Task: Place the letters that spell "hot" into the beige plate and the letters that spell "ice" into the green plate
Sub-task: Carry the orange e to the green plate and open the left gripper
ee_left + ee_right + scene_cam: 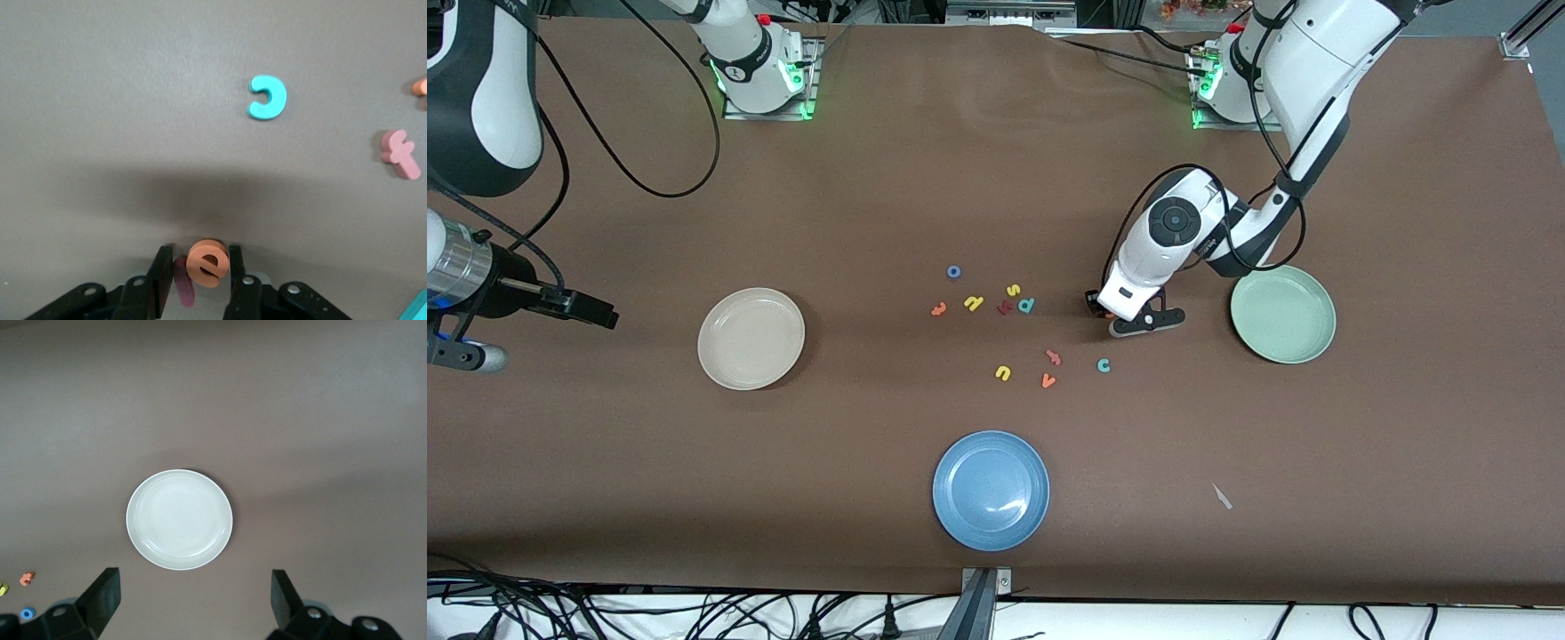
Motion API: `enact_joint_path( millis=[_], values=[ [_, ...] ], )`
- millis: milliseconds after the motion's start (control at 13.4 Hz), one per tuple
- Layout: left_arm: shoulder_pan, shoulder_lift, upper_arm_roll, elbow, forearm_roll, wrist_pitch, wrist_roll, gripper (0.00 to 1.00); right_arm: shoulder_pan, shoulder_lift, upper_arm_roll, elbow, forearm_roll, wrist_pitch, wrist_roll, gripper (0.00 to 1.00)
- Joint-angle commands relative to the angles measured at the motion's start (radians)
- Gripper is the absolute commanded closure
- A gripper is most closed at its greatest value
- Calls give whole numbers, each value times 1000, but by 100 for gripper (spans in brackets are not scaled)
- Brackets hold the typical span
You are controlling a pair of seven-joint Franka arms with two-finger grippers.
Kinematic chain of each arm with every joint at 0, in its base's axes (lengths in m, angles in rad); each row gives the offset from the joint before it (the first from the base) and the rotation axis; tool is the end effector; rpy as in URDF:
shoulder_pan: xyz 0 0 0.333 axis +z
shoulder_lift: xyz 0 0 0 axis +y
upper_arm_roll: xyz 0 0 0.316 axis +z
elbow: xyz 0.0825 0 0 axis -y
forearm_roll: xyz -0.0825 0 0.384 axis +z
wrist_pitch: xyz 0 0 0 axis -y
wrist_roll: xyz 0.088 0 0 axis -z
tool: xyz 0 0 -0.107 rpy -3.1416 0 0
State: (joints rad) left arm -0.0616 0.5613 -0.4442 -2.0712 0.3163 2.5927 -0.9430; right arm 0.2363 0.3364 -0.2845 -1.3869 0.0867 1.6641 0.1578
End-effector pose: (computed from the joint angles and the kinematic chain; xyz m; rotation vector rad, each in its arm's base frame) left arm 0.5127 -0.2903 0.1824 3.0492 0.3545 -0.0199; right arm 0.6540 0.0046 0.5222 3.1151 -0.3174 -0.0713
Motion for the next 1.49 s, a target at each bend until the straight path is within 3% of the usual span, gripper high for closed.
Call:
enact_joint_path(
  millis=[0, 821, 1418],
  values=[
    [3, -20, -2, 35, 46, -84, -25, 82, 3, 7, 2, 17, -15, -17, 19, 0],
    [40, -60, -7, 62, 30, -192, 46, 82, -9, 16, -1, 14, -8, -26, 19, 0],
    [166, -101, -10, 63, 29, -235, 216, 79, -20, 16, -2, 12, -4, -29, -15, 0]
  ],
)
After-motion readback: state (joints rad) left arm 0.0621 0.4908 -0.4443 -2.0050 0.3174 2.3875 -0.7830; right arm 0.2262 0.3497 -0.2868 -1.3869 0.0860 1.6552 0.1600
